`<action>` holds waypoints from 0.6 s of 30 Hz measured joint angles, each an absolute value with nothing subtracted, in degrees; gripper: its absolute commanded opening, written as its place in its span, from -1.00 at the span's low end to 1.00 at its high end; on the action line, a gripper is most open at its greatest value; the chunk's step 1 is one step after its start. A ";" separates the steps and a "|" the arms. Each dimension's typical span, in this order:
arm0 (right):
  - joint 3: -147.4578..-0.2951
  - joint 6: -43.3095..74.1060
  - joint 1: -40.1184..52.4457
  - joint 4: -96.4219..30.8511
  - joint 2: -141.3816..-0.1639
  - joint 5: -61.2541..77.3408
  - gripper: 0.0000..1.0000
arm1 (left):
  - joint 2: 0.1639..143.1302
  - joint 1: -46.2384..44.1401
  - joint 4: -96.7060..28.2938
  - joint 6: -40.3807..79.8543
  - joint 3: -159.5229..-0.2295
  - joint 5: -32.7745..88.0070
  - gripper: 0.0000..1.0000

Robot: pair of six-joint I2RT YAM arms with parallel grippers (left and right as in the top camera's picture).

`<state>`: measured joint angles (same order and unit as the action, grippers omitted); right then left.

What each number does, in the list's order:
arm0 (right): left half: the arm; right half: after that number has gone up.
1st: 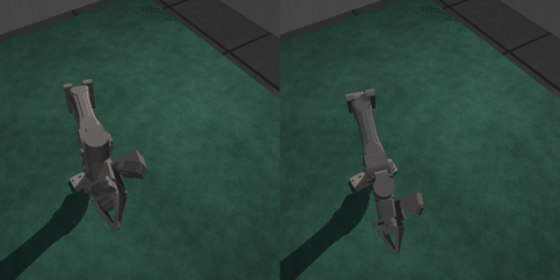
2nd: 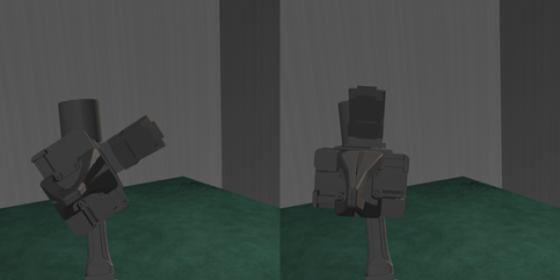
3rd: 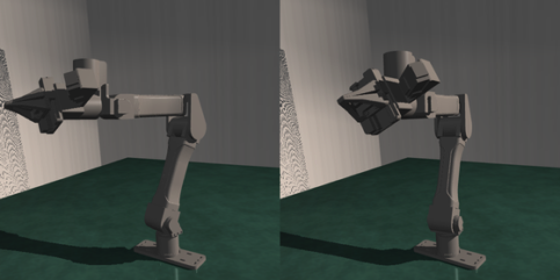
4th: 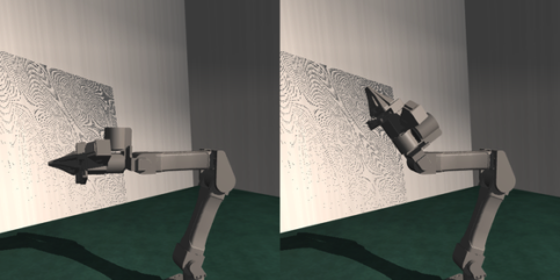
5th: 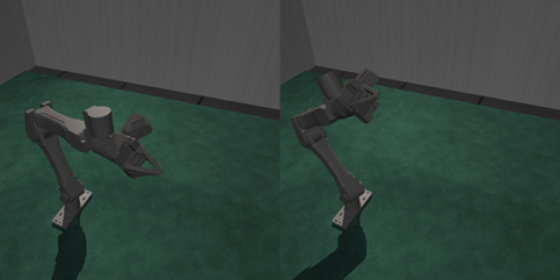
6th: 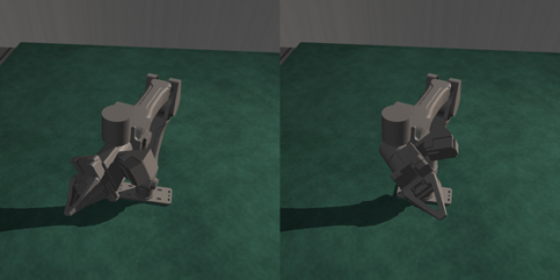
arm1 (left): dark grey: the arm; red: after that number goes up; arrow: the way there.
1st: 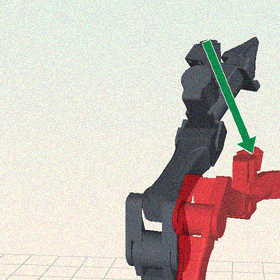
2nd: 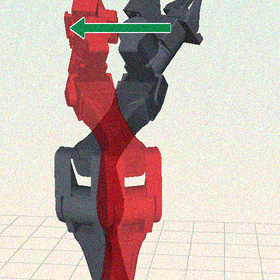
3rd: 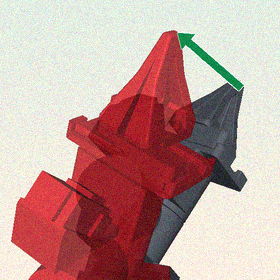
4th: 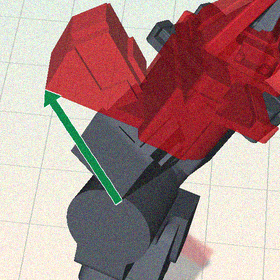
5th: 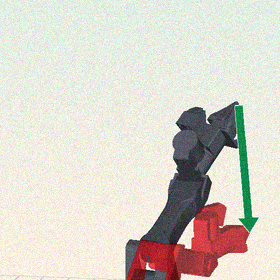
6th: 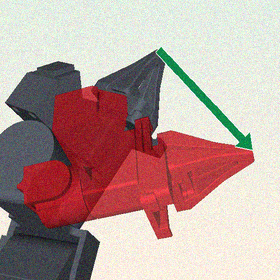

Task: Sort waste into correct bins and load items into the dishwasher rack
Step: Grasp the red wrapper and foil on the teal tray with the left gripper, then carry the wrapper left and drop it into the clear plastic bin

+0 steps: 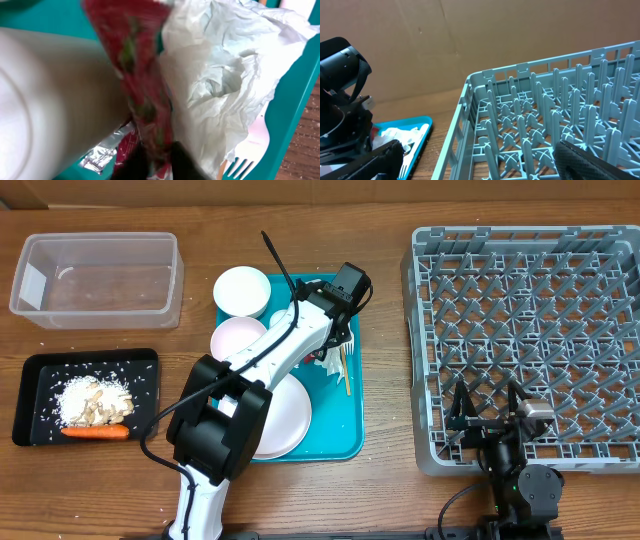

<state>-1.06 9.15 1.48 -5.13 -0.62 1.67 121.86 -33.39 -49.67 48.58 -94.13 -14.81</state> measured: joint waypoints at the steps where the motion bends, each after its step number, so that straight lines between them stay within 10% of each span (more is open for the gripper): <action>1: -1.06 9.17 1.48 -5.13 -0.62 1.65 1.00 | 121.89 -33.39 -49.67 48.10 -94.13 -14.79 -0.92; 18: -1.06 9.15 1.48 -5.15 -0.62 1.67 1.00 | 120.97 -33.78 -61.56 47.35 -104.38 -5.45 -0.92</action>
<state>-1.06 9.15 1.48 -5.15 -0.62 1.67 120.97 -33.78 -61.56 47.35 -104.38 -5.45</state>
